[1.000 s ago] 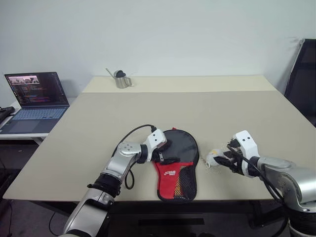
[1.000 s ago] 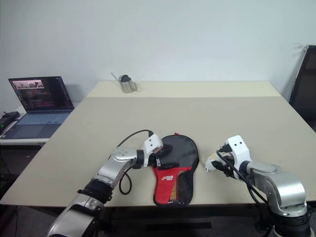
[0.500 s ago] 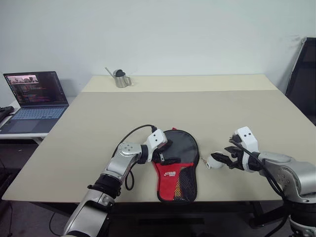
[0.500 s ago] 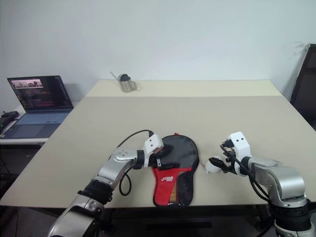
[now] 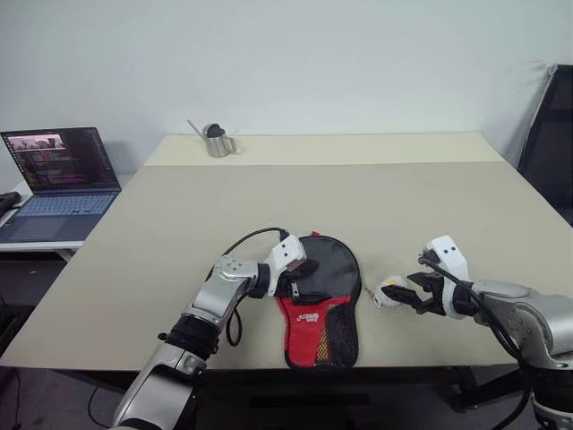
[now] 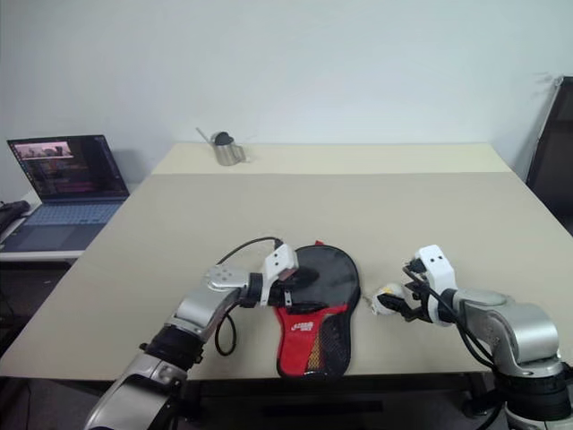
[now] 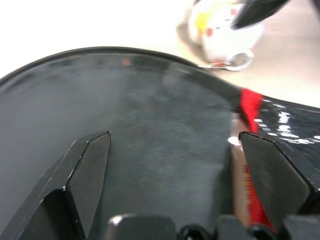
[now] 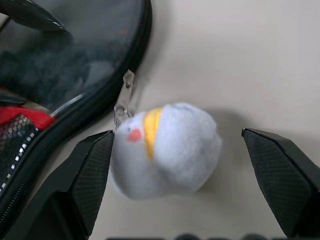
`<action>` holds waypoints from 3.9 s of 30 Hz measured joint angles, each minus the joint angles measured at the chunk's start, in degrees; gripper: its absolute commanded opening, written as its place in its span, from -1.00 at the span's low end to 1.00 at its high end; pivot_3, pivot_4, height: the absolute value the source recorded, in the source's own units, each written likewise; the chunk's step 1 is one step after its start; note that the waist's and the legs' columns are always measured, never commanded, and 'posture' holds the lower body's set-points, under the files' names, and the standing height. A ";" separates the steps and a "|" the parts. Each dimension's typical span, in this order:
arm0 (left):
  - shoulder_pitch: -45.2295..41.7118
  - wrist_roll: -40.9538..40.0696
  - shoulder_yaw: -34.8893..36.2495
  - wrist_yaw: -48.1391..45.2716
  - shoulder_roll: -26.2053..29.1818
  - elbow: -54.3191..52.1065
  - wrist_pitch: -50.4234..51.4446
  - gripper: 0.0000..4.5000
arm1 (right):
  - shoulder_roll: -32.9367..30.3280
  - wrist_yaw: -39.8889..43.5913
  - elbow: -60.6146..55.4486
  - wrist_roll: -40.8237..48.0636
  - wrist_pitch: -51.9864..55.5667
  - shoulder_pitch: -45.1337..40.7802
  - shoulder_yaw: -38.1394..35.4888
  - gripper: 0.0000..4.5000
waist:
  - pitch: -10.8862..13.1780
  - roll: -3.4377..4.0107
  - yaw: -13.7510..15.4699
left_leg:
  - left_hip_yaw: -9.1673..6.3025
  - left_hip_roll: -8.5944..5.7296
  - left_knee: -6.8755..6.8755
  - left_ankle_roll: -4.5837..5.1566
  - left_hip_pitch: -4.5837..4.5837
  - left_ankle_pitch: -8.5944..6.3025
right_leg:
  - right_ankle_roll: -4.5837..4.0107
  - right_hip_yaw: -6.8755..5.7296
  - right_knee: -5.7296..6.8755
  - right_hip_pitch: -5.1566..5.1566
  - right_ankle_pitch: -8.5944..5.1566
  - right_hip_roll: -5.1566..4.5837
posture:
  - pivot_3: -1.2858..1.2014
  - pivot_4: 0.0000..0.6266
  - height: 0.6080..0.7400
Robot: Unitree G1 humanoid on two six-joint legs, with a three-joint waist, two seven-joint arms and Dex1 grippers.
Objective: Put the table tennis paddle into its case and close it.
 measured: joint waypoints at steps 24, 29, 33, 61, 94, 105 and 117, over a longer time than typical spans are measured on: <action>-8.30 4.76 -1.76 -3.07 -3.83 18.16 -12.95 1.00 | 0.60 -3.65 -2.90 0.49 -0.77 3.37 1.65 -0.84 | 0.08 -0.24 0.32 | -0.01 -0.10 0.03 0.05 0.10 -0.04 | 0.33 -0.04 0.01 0.14 -0.20 -0.13 | 0.03 -0.52 1.00; -8.96 5.00 -2.10 -3.55 -4.85 19.84 -14.16 1.00 | -1.84 -3.47 -8.54 2.59 1.74 8.28 -1.14 -0.85 | -0.03 -0.21 0.59 | -0.03 -0.13 0.04 0.12 0.11 -0.08 | 0.44 -0.05 0.01 0.21 -0.27 -0.31 | 0.03 -0.52 1.00; -9.68 5.07 -2.13 -3.91 -6.03 21.41 -14.29 1.00 | -4.13 -2.42 -13.21 5.04 4.98 12.09 -3.89 -0.85 | -0.08 -0.22 1.04 | -0.03 -0.16 0.06 0.28 0.11 -0.17 | 0.49 -0.07 -0.03 0.28 -0.30 -0.40 | 0.03 -0.52 1.00; -12.95 7.43 -2.72 -4.68 -11.23 28.41 -17.72 1.00 | -17.30 8.68 -34.86 23.32 1.52 40.23 -10.75 -0.86 | -0.65 -0.52 2.32 | -0.74 -1.03 0.19 0.87 0.21 -0.58 | 1.31 -0.51 -0.83 1.15 -0.59 -1.17 | 0.03 -0.52 1.00; -12.89 8.57 -2.02 -2.26 -13.52 29.37 -18.71 1.00 | -17.72 -2.89 -29.45 41.56 -5.69 30.81 -12.54 0.99 | -0.85 -0.63 1.65 | -0.69 -1.06 0.26 0.92 0.28 -0.59 | 1.41 -0.42 -0.79 1.19 -0.59 -1.28 | 0.03 -0.52 1.00; -2.93 3.89 0.57 -2.41 -6.56 7.52 -8.13 1.00 | -13.63 -0.62 -13.01 25.95 -18.36 13.41 -1.80 0.99 | -0.63 -0.58 -0.03 | -0.57 -1.04 0.06 0.68 0.00 -0.50 | 1.01 -0.12 -0.77 0.59 -0.45 -1.17 | 0.03 -0.52 1.00; 15.28 -8.33 19.33 10.15 5.72 -24.97 13.07 1.00 | -8.20 14.05 25.86 2.17 -43.81 -6.55 7.04 0.99 | -0.36 -0.38 -1.36 | -0.46 -0.94 0.06 0.64 0.04 -0.48 | 0.97 0.02 -0.63 0.47 -0.43 -1.22 | 0.03 -0.52 1.00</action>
